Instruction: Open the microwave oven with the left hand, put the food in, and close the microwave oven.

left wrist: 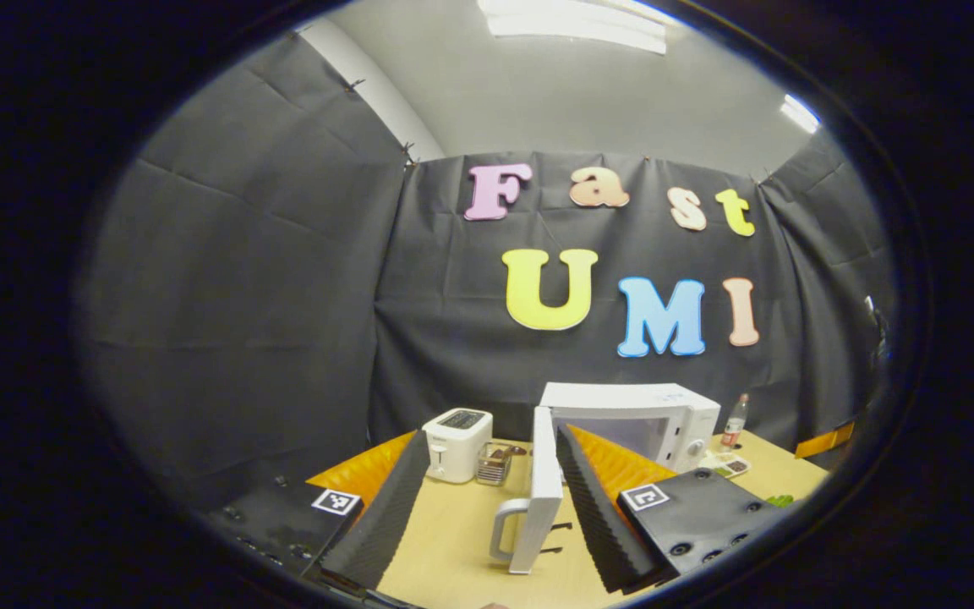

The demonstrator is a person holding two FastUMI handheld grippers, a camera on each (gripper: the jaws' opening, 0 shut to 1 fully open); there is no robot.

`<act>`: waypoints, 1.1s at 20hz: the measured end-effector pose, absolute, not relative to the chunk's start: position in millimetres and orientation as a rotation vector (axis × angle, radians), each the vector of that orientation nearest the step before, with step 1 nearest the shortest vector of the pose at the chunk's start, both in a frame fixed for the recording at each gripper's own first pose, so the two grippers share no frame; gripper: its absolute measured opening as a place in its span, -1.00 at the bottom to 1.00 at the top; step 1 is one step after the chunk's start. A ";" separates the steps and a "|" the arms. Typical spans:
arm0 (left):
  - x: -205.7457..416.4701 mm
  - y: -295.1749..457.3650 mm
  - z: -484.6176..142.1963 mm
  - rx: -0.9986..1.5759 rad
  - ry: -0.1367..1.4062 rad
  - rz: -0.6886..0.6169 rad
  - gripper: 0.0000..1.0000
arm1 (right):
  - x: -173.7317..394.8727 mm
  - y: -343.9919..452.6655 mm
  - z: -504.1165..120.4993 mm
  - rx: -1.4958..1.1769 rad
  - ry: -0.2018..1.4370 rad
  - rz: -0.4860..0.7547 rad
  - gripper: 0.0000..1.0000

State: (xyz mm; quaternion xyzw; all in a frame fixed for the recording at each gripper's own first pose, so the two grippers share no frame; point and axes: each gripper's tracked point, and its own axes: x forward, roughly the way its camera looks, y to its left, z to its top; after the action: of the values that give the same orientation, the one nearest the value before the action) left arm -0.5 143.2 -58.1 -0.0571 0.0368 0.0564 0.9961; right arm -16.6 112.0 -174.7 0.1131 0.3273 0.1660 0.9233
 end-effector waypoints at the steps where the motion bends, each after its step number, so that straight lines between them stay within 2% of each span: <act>1: -2.3 141.2 -51.7 -0.106 0.059 0.120 0.92 | -19.5 112.3 -187.0 0.247 0.713 0.357 0.94; 11: -18.3 116.9 -34.9 -0.044 0.052 0.197 0.97 | -63.3 115.6 -280.3 0.359 1.097 0.481 0.89; 15: -21.2 104.3 -36.9 -0.035 0.061 0.225 0.97 | -96.4 128.0 -301.2 0.514 1.276 0.525 0.93; 16: -20.6 97.4 -36.2 -0.036 0.062 0.230 0.97 | -100.9 130.1 -301.5 0.551 1.305 0.531 0.77; 19: -24.1 84.3 -34.2 -0.036 0.057 0.238 0.97 | -112.8 138.5 -302.0 0.615 1.370 0.552 0.73; 21: -28.6 80.5 -33.8 -0.032 0.058 0.240 0.97 | -110.9 143.8 -298.7 0.662 1.375 0.556 -0.01; 22: -29.4 80.3 -35.9 -0.032 0.060 0.240 0.97 | -106.5 140.0 -296.2 0.659 1.374 0.559 -0.02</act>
State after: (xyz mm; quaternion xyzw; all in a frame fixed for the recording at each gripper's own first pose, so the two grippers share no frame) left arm -29.4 80.3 -35.9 -0.0161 0.0297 0.1195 0.9923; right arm -106.5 140.0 -296.2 0.2945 0.6141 0.2496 0.6884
